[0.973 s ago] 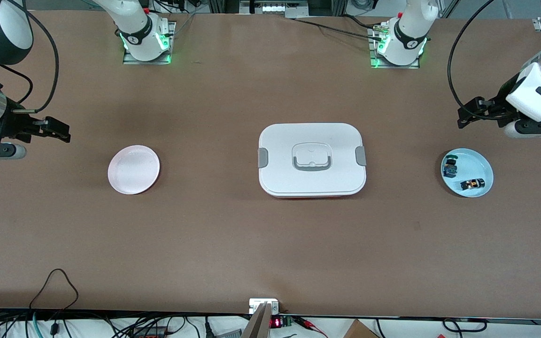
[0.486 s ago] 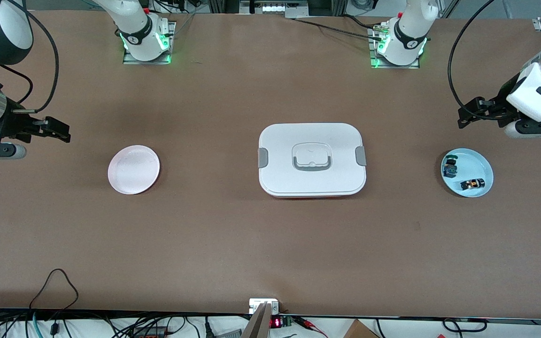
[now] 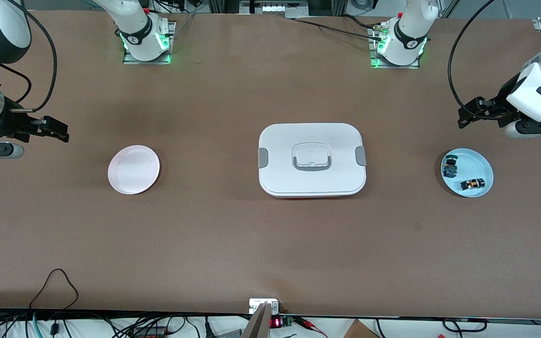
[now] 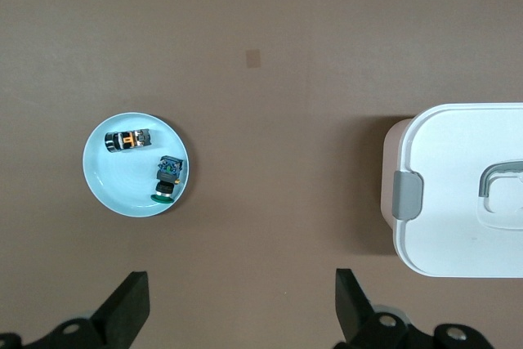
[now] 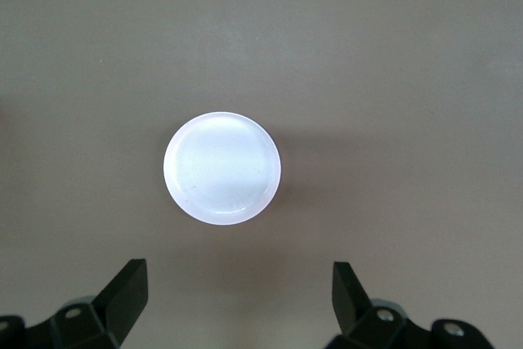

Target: Transfer orange switch to right arm and place

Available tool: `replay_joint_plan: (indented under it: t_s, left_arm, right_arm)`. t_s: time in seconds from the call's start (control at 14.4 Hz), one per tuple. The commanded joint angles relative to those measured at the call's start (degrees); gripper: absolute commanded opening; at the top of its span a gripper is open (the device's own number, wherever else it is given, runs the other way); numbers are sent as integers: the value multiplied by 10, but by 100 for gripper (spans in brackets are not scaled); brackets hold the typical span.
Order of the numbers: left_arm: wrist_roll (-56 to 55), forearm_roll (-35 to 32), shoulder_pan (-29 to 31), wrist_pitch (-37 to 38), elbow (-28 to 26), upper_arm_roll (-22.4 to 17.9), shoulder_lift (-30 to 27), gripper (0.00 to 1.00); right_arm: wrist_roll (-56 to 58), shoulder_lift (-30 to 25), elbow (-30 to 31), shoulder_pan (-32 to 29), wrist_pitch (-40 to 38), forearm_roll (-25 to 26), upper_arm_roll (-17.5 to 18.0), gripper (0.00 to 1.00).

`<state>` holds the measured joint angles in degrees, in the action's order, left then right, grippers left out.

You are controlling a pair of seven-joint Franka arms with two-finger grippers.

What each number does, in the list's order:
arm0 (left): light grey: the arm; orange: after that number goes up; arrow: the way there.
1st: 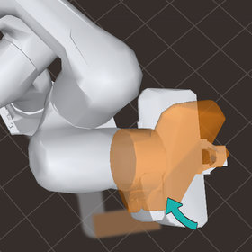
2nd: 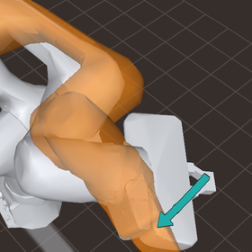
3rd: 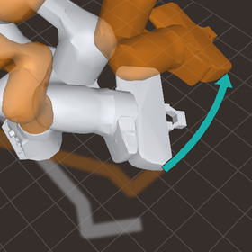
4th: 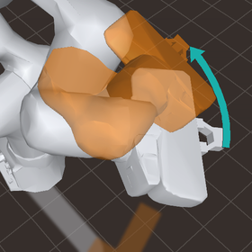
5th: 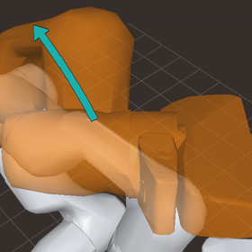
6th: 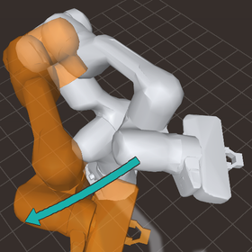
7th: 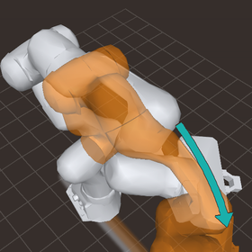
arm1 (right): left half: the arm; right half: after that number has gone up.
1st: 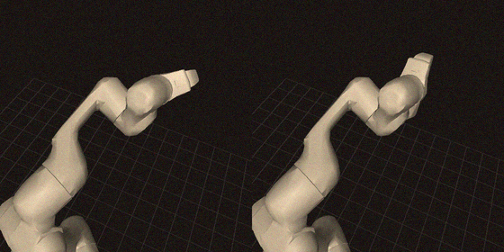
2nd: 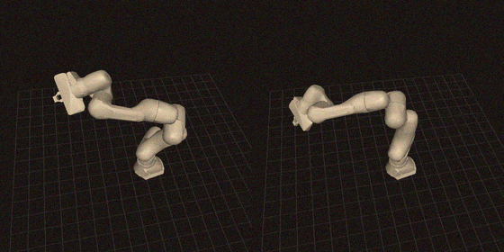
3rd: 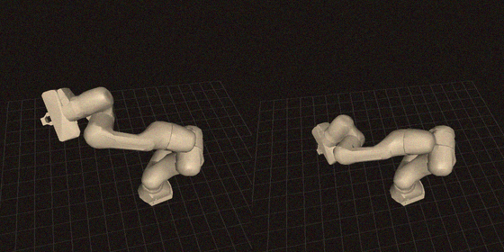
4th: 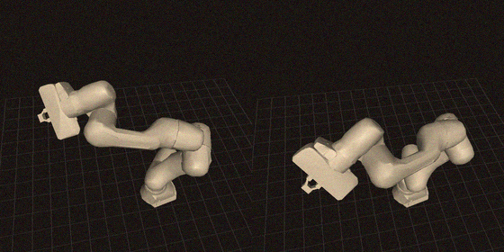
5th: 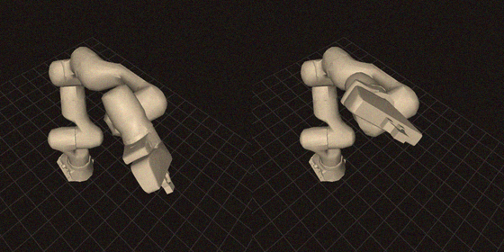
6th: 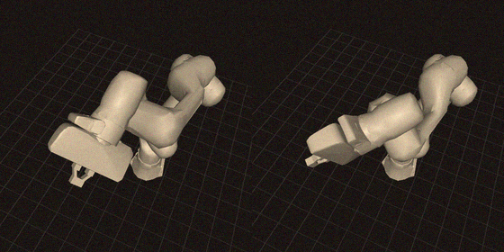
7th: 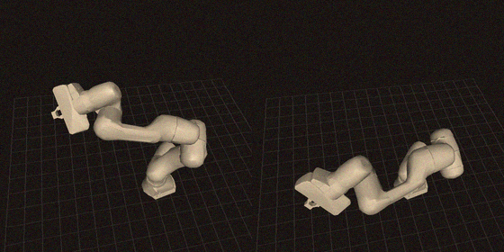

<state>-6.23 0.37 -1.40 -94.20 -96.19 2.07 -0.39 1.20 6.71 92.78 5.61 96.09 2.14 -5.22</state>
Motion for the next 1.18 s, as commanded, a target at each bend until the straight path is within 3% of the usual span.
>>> replay_joint_plan:
  t_s: [0.0, 0.83, 1.11]
  left_arm:
    - [12, -4, 0, 14, 17, -6, 7, 100]
    - [10, -7, 3, 15, 18, -7, 8, 100]
    - [10, 2, 19, 15, 20, -7, 20, 100]
  right_arm:
    - [5, -9, -1, -2, -9, -7, 0, 100]
    - [8, -8, -9, -2, -10, -7, 0, 100]
    - [6, -7, -9, -7, -17, -30, -2, 100]
